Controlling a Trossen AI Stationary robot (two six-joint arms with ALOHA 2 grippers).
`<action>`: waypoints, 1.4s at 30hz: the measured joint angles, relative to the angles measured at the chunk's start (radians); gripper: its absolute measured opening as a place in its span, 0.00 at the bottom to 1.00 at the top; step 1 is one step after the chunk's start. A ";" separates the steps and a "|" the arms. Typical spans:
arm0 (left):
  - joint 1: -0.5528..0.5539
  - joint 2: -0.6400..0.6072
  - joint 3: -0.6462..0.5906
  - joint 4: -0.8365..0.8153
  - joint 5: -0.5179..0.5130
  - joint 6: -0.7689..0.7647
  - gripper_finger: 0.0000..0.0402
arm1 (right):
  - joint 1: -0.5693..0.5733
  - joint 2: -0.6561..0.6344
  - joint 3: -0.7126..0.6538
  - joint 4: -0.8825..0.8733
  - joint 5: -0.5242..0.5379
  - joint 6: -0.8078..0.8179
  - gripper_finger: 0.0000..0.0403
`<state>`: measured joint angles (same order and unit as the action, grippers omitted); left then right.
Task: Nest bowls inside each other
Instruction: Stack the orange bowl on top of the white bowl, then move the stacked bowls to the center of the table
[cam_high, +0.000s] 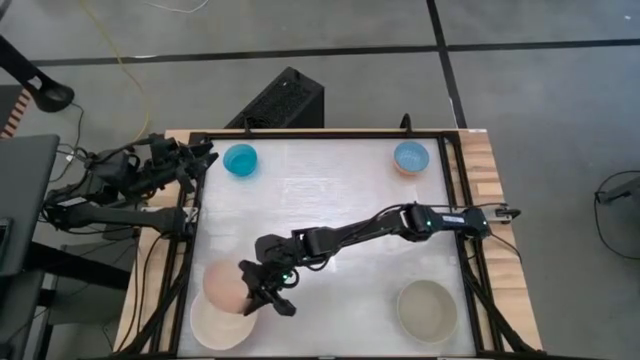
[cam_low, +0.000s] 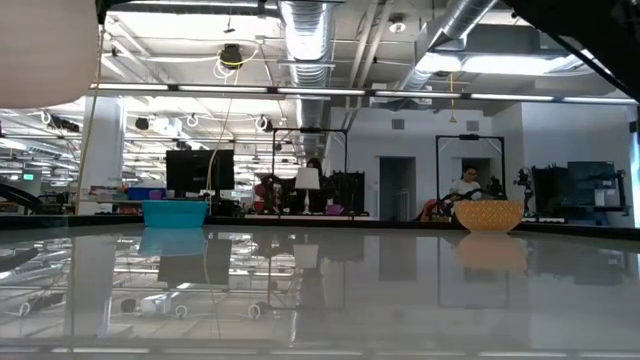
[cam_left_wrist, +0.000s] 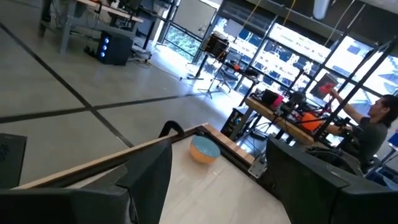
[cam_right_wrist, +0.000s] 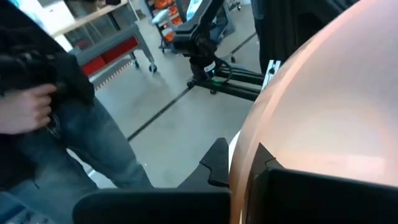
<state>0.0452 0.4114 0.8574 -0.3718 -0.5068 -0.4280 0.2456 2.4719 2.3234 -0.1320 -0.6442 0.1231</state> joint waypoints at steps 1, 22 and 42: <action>0.000 0.000 0.000 -0.003 0.000 -0.002 0.62 | 0.003 0.001 0.000 0.001 0.003 -0.006 0.00; 0.000 0.000 0.000 -0.064 0.004 -0.005 0.62 | -0.005 -0.003 -0.003 0.120 0.011 0.119 0.59; -0.001 0.022 -0.048 -0.617 0.564 -0.329 0.62 | -0.121 -0.273 -0.002 -0.260 0.078 -0.002 0.55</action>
<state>0.0444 0.4336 0.8089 -0.9887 0.0568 -0.7567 0.1248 2.1989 2.3211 -0.3916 -0.5665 0.1213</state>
